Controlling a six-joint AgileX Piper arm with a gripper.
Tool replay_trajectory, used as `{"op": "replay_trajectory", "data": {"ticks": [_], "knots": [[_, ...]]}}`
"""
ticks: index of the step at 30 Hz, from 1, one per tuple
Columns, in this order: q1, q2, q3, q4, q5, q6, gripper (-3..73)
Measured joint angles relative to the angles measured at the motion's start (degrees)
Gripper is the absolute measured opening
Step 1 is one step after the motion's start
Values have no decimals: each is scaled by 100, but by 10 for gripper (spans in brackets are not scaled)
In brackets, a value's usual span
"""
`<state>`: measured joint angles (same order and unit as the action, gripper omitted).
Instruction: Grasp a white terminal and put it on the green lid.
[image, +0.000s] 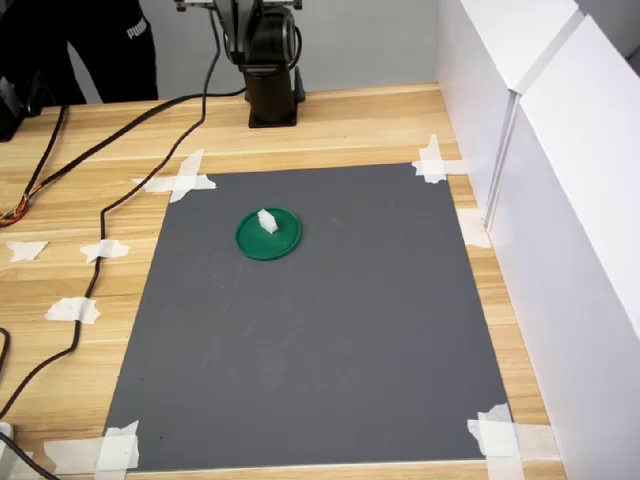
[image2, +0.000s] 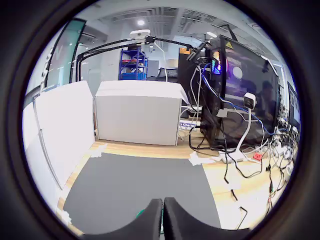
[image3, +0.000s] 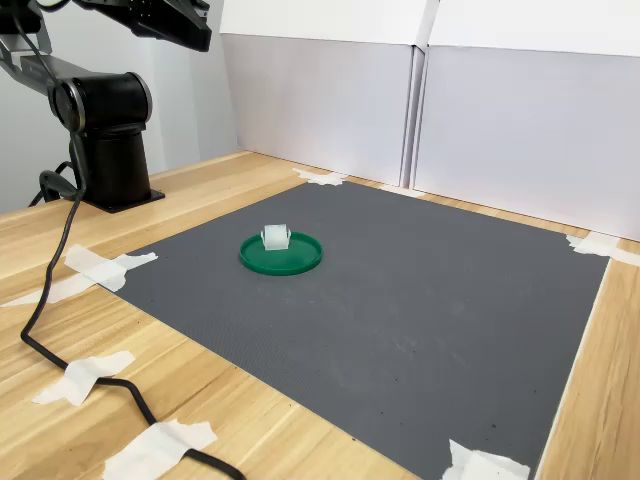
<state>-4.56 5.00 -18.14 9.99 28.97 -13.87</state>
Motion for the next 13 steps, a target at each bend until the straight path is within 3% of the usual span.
{"op": "replay_trajectory", "data": {"ticks": [13], "knots": [[-90,-148,798,43,-182,0,-16]]}}
